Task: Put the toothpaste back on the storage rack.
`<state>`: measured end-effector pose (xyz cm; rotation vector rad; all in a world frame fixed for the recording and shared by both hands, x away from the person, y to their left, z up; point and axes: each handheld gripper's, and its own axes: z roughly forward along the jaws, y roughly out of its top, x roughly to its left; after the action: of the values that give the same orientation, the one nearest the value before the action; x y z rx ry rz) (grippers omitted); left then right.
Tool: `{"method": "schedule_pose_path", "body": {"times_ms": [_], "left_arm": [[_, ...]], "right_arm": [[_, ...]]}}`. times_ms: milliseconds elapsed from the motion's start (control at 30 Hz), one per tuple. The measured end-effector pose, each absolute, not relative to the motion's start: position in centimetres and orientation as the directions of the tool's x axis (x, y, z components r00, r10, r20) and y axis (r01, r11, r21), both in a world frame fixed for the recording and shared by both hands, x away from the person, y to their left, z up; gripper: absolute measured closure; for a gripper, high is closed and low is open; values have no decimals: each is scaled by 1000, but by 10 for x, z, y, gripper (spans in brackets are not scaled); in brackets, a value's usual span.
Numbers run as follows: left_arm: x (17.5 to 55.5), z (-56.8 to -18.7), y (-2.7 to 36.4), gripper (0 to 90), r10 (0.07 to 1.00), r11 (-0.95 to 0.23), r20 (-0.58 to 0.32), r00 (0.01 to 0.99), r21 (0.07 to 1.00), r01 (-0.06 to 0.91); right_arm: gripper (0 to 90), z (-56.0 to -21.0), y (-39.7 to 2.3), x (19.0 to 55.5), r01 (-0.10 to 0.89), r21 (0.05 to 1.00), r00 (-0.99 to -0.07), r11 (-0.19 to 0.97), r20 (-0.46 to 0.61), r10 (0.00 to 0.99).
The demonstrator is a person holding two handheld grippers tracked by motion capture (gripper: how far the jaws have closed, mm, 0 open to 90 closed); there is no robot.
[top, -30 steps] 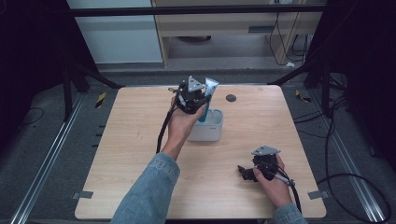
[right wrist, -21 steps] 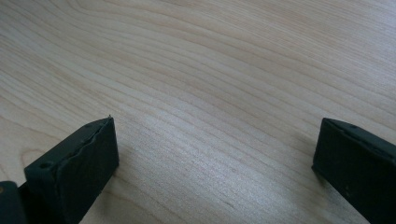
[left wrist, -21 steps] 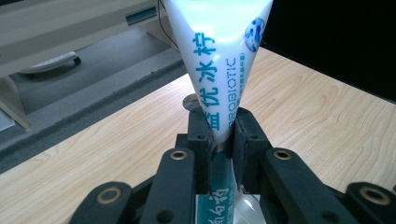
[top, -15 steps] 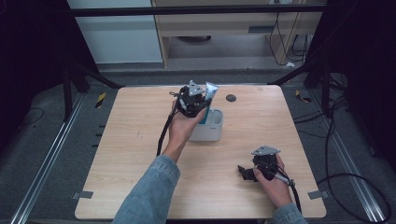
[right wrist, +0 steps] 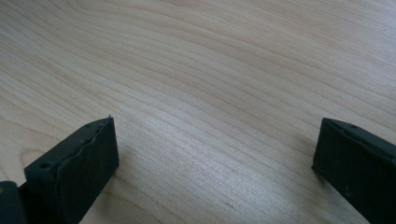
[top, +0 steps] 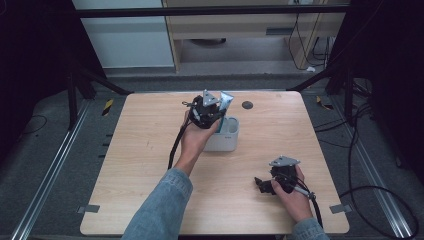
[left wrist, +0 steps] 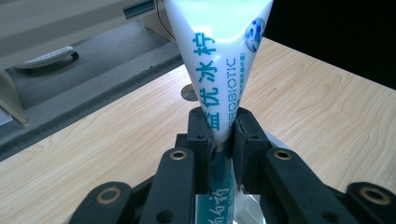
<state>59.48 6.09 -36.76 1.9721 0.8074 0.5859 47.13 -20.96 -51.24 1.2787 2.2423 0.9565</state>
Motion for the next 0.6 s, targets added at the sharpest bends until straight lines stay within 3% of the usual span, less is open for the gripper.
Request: {"method": "schedule_pose_path", "body": {"times_ms": [600], "left_arm": [[595, -376, 60, 785, 730, -406, 99, 676, 858, 313]], "right_arm": [[4, -512, -210, 471, 597, 721, -510, 352, 2, 860]]}}
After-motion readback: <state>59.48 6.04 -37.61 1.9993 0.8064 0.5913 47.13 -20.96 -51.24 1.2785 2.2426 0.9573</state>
